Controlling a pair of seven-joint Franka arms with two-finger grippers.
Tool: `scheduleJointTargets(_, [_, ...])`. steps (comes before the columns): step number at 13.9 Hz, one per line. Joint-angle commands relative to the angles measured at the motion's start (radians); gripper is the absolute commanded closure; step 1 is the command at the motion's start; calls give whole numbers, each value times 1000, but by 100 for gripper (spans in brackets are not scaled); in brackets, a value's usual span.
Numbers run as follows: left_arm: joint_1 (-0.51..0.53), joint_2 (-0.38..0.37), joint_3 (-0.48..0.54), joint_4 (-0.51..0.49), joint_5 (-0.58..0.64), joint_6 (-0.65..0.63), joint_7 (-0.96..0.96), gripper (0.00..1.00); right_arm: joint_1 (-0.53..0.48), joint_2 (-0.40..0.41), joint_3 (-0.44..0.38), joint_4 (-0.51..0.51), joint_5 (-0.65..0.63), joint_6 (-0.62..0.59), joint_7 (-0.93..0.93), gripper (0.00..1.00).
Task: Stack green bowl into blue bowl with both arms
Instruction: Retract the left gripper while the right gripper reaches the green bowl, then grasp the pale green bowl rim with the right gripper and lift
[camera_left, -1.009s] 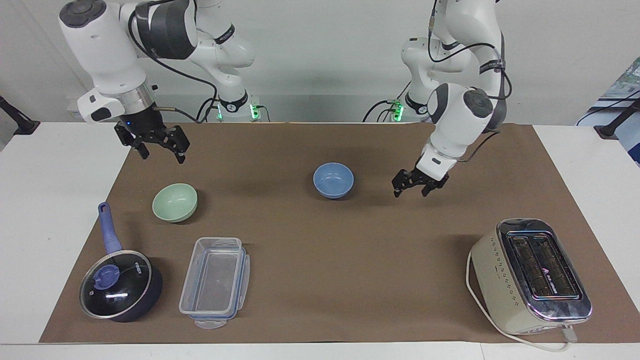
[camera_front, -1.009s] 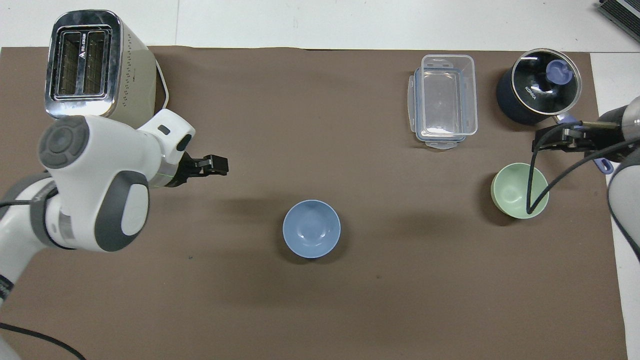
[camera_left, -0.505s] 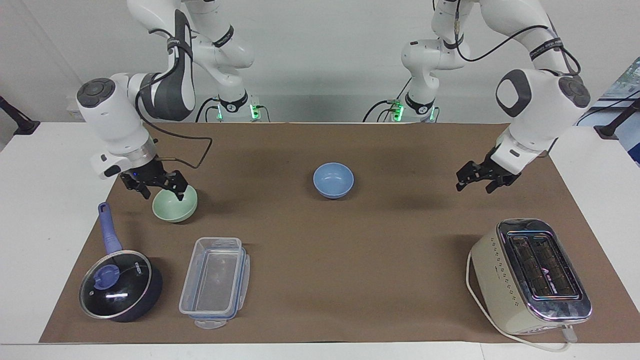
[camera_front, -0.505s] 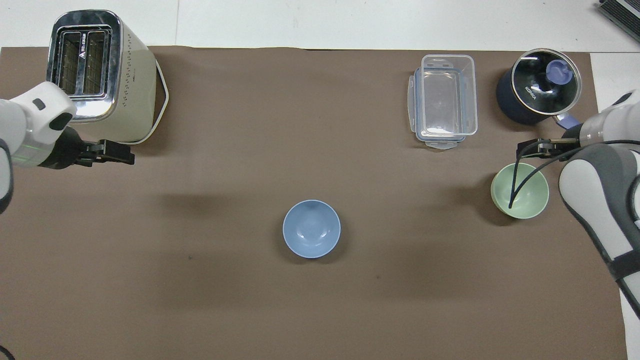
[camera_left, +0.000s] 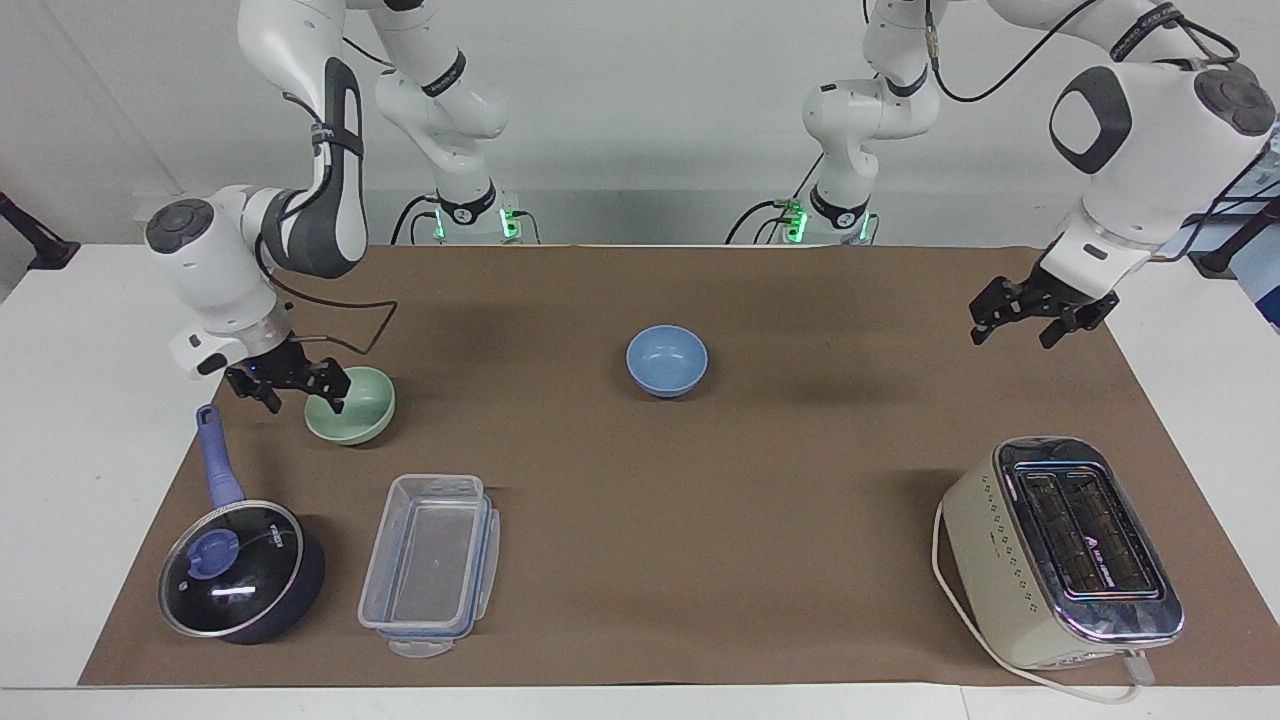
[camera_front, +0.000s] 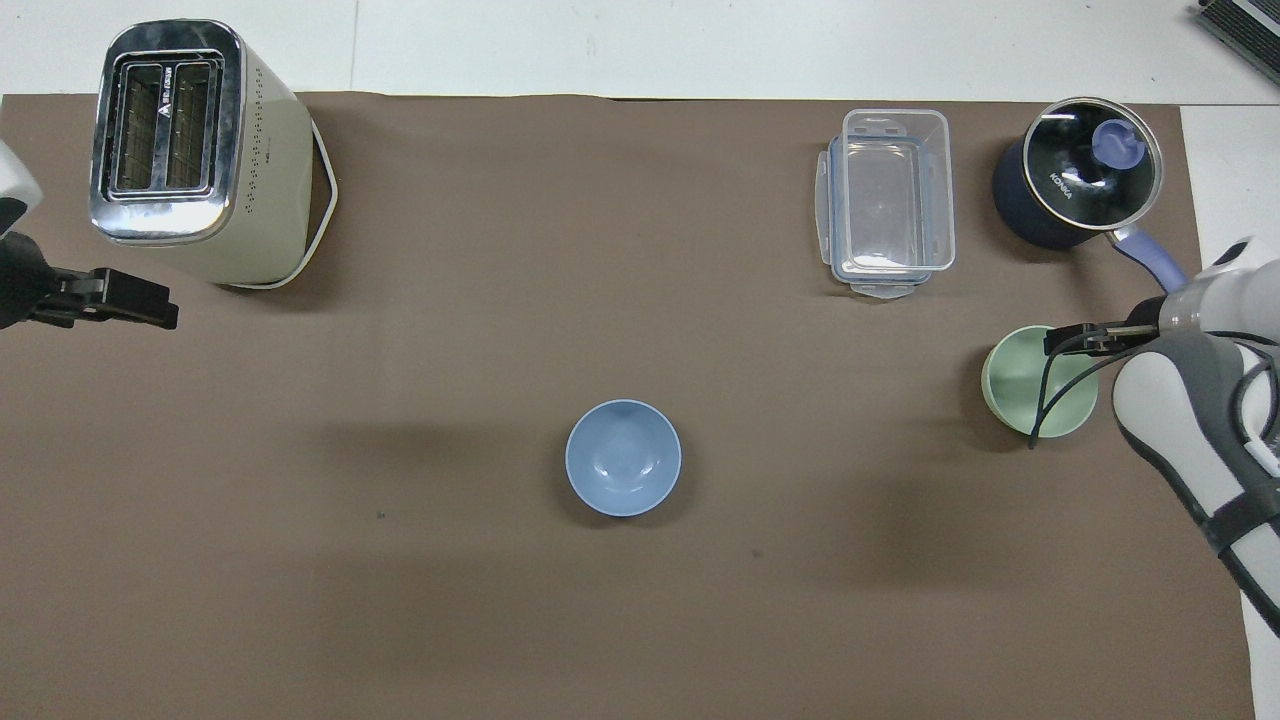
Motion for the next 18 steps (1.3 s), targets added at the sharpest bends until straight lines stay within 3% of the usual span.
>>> scheduleJointTargets(1, [-1, -48, -3, 1, 32, -50, -22, 0, -20, 5, 6, -40, -1, 29, -37, 0])
scheduleJointTargets(3, [-4, -34, -11, 61, 83, -116, -19, 0, -38, 14, 6, -52, -1, 36, -38, 0])
scheduleJointTargets(7, [-1, -43, -14, 49, 74, -123, -22, 0, -49, 16, 4, -69, -3, 36, -51, 3])
scheduleJointTargets(8, [0, -43, -14, 49, 74, -124, -24, 0, -49, 16, 4, -69, -3, 35, -58, 11])
scheduleJointTargets(12, [3, -43, -13, 49, 74, -124, -24, 0, -57, 16, 4, -67, -3, 21, -71, 71])
scheduleJointTargets(14, [2, -43, -13, 49, 74, -124, -24, 0, -57, 19, 6, -60, -3, 19, -69, 96])
scheduleJointTargets(15, [2, -43, -13, 49, 74, -124, -24, 0, -57, 19, 6, -57, -3, 19, -69, 100])
scheduleJointTargets(18, [3, -43, -13, 49, 74, -124, -24, 0, -49, 11, 7, -41, -3, 3, -67, 100])
